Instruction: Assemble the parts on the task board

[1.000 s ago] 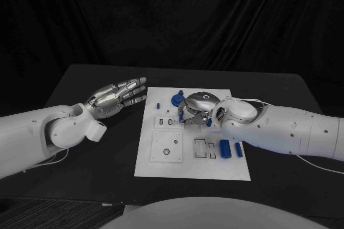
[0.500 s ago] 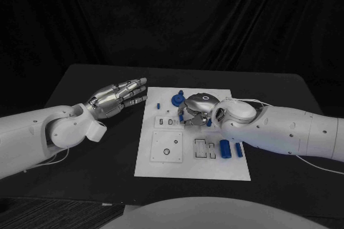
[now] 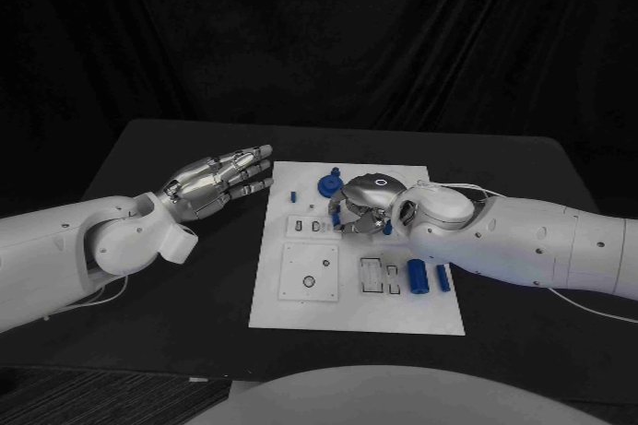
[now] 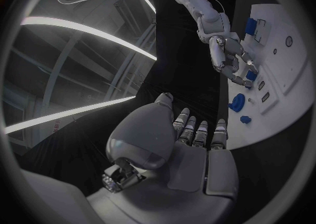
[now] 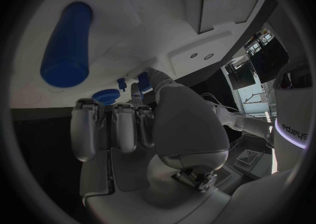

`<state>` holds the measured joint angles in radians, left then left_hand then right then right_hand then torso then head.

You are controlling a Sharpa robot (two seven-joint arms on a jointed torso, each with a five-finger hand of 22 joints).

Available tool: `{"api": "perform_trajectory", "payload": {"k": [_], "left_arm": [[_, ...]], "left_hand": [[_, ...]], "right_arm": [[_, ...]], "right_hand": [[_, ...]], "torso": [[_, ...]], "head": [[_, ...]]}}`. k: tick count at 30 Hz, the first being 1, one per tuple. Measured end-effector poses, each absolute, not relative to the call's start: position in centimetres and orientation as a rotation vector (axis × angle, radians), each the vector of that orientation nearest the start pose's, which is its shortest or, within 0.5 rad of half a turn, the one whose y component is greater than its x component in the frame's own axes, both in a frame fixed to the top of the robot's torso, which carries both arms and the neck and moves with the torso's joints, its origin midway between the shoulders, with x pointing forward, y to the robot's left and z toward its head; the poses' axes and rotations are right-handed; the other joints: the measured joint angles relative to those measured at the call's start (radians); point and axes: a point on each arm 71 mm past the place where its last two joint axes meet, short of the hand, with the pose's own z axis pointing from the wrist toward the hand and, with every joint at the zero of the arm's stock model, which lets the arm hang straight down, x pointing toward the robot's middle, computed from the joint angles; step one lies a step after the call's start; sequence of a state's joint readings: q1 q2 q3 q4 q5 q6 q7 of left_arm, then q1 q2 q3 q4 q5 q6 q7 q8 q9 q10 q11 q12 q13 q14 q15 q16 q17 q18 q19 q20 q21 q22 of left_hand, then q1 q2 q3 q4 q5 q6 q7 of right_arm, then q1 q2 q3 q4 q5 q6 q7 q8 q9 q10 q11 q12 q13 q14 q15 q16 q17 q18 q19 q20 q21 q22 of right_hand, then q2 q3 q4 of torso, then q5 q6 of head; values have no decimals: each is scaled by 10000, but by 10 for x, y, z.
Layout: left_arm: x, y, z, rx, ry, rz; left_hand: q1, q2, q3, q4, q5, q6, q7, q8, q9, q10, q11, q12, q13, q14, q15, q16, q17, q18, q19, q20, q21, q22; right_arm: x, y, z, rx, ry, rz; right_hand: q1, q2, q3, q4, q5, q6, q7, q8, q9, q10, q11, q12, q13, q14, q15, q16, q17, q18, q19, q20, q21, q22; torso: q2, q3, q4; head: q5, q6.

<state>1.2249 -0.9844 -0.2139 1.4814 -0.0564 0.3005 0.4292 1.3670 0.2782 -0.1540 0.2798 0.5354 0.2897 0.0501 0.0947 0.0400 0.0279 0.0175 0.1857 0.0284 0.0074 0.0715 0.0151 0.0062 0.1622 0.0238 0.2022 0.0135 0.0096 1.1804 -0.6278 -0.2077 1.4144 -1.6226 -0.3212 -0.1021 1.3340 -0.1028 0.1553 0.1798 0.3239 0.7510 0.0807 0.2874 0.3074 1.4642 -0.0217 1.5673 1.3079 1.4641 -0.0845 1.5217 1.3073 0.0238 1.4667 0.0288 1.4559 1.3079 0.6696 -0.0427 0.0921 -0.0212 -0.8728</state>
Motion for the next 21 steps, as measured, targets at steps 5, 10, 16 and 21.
{"api": "perform_trajectory", "payload": {"k": [5,10,16,21], "left_arm": [[452,264,-222,-9950,17700,-18782],[451,265,-222,-9966,17692,-18771],[450,266,-222,-9982,17668,-18750],[449,265,-221,-9995,17575,-18713]], "left_hand": [[0,0,0,0,0,0,0,0,0,0,0,0,0,0,0,0,0,1,0,0,0,0],[0,0,0,0,0,0,0,0,0,0,0,0,-1,0,0,0,0,0,0,0,0,0],[45,-46,29,-29,0,0,0,0,0,-2,-3,-1,-2,0,0,0,0,1,0,0,0,7],[331,-331,80,-281,0,122,166,95,21,75,197,209,19,0,0,39,6,1,0,110,0,7]], "right_arm": [[465,-121,-254,-4693,17275,6510],[464,-128,-253,-4577,17100,6557],[463,-137,-237,-4385,16366,6736],[468,-149,-201,-4161,14897,6929]], "right_hand": [[-188,-1,-79,-79,-759,-836,-98,-635,-476,0,0,0,0,0,0,-38,0,0,0,0,-42,-1],[-594,-722,-594,897,-2417,-1501,-188,-1042,-1016,40,-40,0,-1,0,0,-37,0,0,0,0,-42,-1],[-922,-1265,-1111,1180,-2706,-1417,-209,-1036,-1182,3,-76,0,-2,38,-38,-37,0,-1,2,-74,-42,-2],[-1443,-1137,-1462,1192,-2706,-1088,-154,-891,-1225,3,-76,0,-2,38,-38,-44,0,-1,2,-74,-41,-2]], "torso": [[1,0,1],[2,0,0],[2,1,-2],[1,5,-3]], "head": [[-1,0],[5,0],[31,0],[34,0]]}}
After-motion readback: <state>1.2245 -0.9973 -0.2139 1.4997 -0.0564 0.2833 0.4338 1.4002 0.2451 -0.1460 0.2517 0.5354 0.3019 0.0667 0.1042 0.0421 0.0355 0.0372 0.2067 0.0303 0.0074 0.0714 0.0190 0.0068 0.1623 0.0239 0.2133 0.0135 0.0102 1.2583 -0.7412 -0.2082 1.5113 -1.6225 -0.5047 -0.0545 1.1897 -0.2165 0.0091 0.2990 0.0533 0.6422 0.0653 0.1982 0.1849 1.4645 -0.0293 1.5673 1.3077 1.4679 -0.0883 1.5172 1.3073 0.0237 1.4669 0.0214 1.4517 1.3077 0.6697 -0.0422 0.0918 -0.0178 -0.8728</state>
